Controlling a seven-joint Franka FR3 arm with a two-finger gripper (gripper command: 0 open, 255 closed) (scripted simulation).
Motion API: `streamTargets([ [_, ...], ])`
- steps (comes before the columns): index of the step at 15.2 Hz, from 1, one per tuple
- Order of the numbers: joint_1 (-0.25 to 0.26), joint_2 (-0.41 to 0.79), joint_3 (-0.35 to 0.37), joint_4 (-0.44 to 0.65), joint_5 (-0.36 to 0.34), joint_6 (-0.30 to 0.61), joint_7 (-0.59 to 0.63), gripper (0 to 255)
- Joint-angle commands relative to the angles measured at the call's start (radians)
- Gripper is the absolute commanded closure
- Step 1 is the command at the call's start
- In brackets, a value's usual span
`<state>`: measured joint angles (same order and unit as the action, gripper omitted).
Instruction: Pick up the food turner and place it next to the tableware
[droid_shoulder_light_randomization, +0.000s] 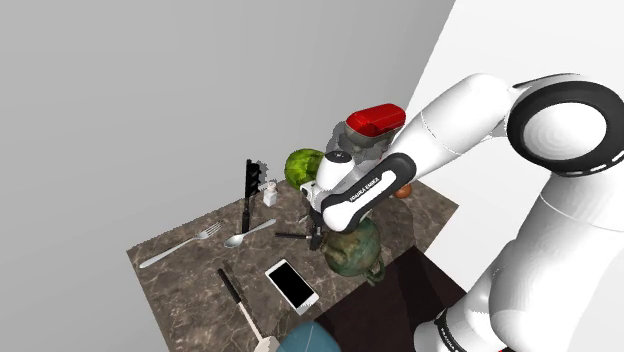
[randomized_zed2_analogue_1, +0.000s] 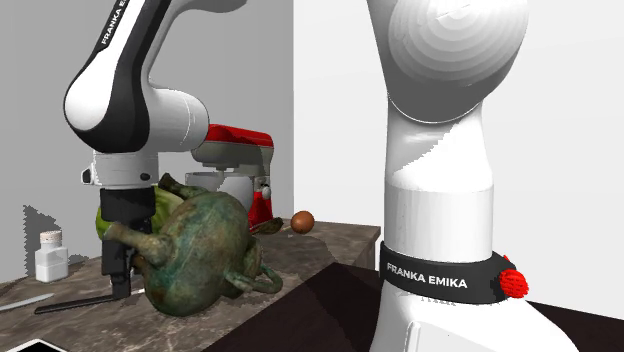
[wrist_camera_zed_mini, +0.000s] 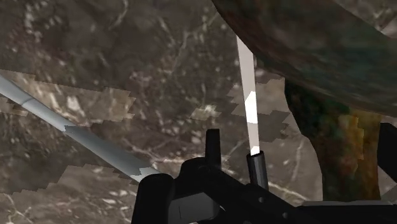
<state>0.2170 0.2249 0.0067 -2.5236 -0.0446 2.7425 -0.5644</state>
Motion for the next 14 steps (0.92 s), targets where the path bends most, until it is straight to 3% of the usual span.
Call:
streamTargets([
  [1,0.000,0.016,-0.001,-0.006,-0.002,0.018,0.001,0],
  [8,0.001,0.016,-0.001,-0.006,-0.002,0.018,0.001,0],
  [9,0.001,0.012,-0.001,-0.012,-0.002,0.019,0.002,255],
  [14,0.000,0.006,-0.001,-0.012,-0.002,0.013,-0.001,255],
])
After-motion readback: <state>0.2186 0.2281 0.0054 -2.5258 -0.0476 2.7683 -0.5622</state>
